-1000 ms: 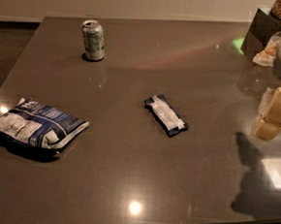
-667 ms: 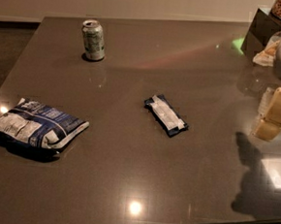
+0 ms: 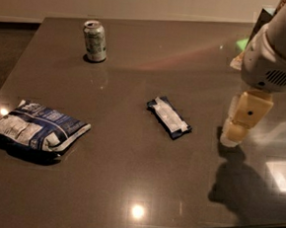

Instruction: Move rxbar blueberry near 7up can

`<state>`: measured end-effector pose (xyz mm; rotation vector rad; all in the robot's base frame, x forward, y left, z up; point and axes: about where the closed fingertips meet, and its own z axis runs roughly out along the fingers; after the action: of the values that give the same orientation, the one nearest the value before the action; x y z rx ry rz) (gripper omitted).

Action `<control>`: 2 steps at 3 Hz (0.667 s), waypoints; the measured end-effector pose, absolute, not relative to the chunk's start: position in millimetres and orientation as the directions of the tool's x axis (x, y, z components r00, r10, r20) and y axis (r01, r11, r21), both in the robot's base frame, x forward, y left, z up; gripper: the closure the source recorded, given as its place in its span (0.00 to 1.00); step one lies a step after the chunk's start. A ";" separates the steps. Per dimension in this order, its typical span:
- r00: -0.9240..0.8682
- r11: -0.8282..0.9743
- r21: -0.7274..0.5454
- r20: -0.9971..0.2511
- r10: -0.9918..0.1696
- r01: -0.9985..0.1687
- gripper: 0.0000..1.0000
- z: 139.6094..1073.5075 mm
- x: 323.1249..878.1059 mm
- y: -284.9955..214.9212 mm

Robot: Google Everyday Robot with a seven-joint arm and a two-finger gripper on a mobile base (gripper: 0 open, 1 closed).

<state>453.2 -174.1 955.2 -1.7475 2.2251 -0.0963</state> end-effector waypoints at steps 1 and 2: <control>-0.243 0.285 -0.243 -0.189 -0.952 -0.927 0.00 930.2 470.9 -153.0; -0.293 0.334 -0.218 -0.198 -0.935 -0.917 0.00 902.3 487.8 -132.4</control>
Offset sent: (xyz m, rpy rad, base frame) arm 0.0565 0.0669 -0.0904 0.0306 0.0626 -0.1543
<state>487.8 -132.4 902.3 -1.6601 2.3142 -0.0905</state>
